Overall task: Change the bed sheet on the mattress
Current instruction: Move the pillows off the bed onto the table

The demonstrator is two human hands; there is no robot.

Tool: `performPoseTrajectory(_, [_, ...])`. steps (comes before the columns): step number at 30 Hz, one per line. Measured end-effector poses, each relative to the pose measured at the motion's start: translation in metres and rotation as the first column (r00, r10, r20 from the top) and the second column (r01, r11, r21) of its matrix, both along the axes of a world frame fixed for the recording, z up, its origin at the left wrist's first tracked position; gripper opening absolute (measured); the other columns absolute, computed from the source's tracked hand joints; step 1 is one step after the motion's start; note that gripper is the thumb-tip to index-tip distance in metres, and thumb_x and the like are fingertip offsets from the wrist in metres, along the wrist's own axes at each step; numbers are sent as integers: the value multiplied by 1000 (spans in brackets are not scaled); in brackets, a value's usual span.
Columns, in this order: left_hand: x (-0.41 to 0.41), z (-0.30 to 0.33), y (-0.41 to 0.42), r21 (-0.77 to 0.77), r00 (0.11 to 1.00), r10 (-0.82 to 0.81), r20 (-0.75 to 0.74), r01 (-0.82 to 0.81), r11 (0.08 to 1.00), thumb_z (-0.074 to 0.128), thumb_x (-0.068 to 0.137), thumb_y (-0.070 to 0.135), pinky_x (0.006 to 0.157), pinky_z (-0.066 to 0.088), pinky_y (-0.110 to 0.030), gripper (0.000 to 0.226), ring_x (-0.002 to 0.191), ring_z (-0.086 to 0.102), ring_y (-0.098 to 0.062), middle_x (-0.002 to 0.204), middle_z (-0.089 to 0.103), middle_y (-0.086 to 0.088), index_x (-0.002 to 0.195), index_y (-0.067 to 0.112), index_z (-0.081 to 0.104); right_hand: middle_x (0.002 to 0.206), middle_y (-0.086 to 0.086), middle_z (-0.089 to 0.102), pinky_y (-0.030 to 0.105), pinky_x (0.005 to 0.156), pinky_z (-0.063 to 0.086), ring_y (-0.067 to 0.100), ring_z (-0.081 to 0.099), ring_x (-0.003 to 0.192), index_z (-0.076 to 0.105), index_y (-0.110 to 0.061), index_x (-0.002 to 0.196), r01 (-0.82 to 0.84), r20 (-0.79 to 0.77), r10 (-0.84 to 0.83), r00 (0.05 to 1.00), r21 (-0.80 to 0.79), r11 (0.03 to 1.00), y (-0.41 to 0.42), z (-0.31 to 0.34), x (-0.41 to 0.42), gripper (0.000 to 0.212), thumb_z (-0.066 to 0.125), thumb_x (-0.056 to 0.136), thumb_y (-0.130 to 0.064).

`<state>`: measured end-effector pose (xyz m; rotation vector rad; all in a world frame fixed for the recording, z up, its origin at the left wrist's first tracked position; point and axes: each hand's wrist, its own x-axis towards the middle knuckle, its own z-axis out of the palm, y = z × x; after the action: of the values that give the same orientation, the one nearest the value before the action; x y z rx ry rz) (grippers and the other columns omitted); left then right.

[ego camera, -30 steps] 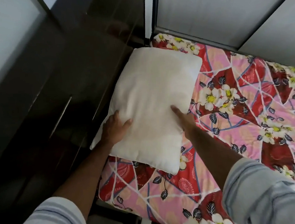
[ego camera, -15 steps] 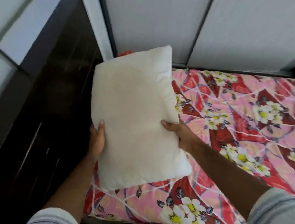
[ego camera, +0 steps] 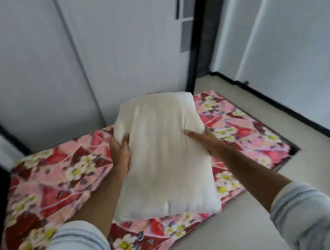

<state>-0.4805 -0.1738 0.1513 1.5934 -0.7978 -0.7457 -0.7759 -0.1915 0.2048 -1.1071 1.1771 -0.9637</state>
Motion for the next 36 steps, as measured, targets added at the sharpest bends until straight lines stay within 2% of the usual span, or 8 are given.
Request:
performPoseTrajectory(3, [-118, 28, -43, -22, 980, -184, 73, 186, 982, 69, 87, 46, 97, 50, -44, 52, 111, 62, -30, 118, 65, -12, 120, 9, 54, 118, -2, 71, 32, 81, 60, 19, 69, 108, 56, -22, 132, 211, -103, -222, 970, -106, 972, 6, 21, -120, 63, 85, 78, -35])
performPoseTrajectory(7, [-268, 55, -84, -21, 901, -399, 171, 408, 913, 80, 75, 55, 77, 46, -34, 56, 95, 63, -23, 95, 65, -1, 103, 12, 57, 115, -10, 67, 12, 71, 51, 6, 65, 103, 54, -26, 130, 416, -151, -449, 880, -207, 885, 20, 38, -253, 59, 84, 80, -33])
performPoseTrajectory(9, [-337, 64, -100, -45, 854, -487, 185, 502, 863, 86, 71, 53, 80, 46, -32, 58, 97, 62, -21, 102, 65, 2, 104, 15, 57, 112, -14, 65, 7, 67, 47, 0, 62, 98, 53, -28, 128, 487, -157, -528, 835, -236, 841, 26, 44, -312, 57, 84, 81, -32])
performPoseTrajectory(14, [-515, 66, -161, -40, 712, -670, 210, 691, 722, 89, 52, 71, 87, 56, -37, 77, 95, 66, -19, 104, 69, 1, 102, 19, 62, 110, -14, 65, 9, 63, 46, 5, 63, 100, 53, -29, 129, 668, -176, -708, 684, -238, 705, 32, 58, -468, 59, 84, 79, -34])
performPoseTrajectory(18, [-665, 85, -200, -8, 565, -786, 253, 813, 582, 74, 41, 83, 95, 48, -42, 97, 105, 54, -25, 111, 57, -9, 103, 10, 56, 114, -13, 66, 14, 67, 49, 1, 64, 99, 54, -28, 131, 776, -212, -820, 531, -268, 571, 29, 76, -587, 65, 85, 76, -42])
performPoseTrajectory(23, [-818, 102, -234, -3, 421, -862, 283, 899, 439, 69, 38, 87, 97, 48, -49, 112, 111, 54, -31, 117, 55, -12, 114, 5, 56, 116, -9, 70, 38, 90, 58, 11, 68, 106, 56, -30, 132, 847, -194, -893, 406, -287, 448, 32, 85, -704, 68, 87, 74, -44])
performPoseTrajectory(26, [-908, 102, -250, -8, 330, -896, 296, 939, 343, 69, 36, 97, 94, 52, -52, 115, 109, 60, -31, 116, 61, -9, 113, 11, 59, 116, -8, 68, 34, 84, 58, 11, 67, 104, 54, -28, 133, 898, -167, -936, 310, -272, 346, 39, 89, -766, 65, 86, 77, -39])
performPoseTrajectory(36, [-1205, 106, -254, -5, 188, -922, 339, 980, 198, 78, 57, 73, 97, 48, -55, 98, 118, 54, -37, 122, 54, -14, 123, 4, 55, 116, 0, 69, 24, 69, 54, 14, 68, 98, 56, -18, 129, 956, -94, -980, 177, -222, 194, 46, 79, -1032, 51, 79, 83, -15])
